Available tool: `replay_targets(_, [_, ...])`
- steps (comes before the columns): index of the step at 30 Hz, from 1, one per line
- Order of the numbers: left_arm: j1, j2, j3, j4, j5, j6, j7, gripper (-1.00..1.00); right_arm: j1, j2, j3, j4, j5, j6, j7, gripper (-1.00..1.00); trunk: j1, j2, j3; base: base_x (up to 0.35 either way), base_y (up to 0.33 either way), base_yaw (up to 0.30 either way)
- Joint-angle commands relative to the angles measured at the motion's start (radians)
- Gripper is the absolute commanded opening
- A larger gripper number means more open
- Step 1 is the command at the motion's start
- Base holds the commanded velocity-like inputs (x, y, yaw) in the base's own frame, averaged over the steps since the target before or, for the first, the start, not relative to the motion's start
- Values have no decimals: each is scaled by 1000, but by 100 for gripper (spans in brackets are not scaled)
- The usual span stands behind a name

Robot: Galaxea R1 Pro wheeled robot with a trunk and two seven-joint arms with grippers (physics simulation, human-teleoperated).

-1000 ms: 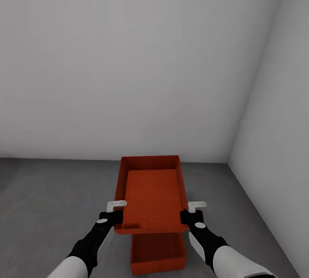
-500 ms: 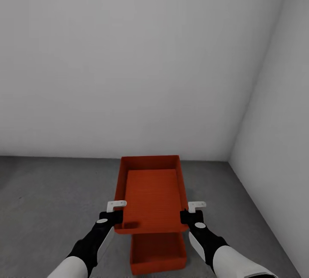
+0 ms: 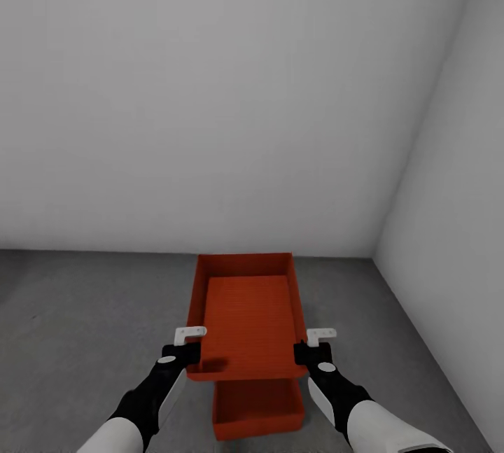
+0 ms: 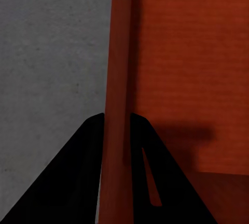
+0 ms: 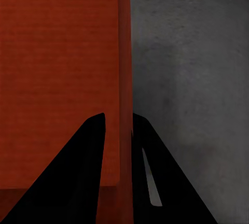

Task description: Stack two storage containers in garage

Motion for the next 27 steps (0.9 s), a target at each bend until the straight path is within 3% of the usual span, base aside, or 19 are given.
replay_targets(1, [0,2,10,-5,-16,-48,12,-100,-1,-1,-40,2,-22,-3,-98,-100,0,-1,-3,0,0,0])
replay_targets(6, [0,1,11,-1,-16,-48,13,-100,-1,-1,-40,2,-22,-4,-98,-100,0,-1,-11,65,0,0])
replay_targets(15, [0,2,13,-3,-16,-48,12,-100,-1,-2,-40,2,-22,-5,-98,-100,0,-1,-25,257,0,0])
replay_targets(27, [0,2,12,-3,-16,-49,12,-100,-1,-2,-40,2,-22,-6,-98,-100,0,-1,-45,20,0,0])
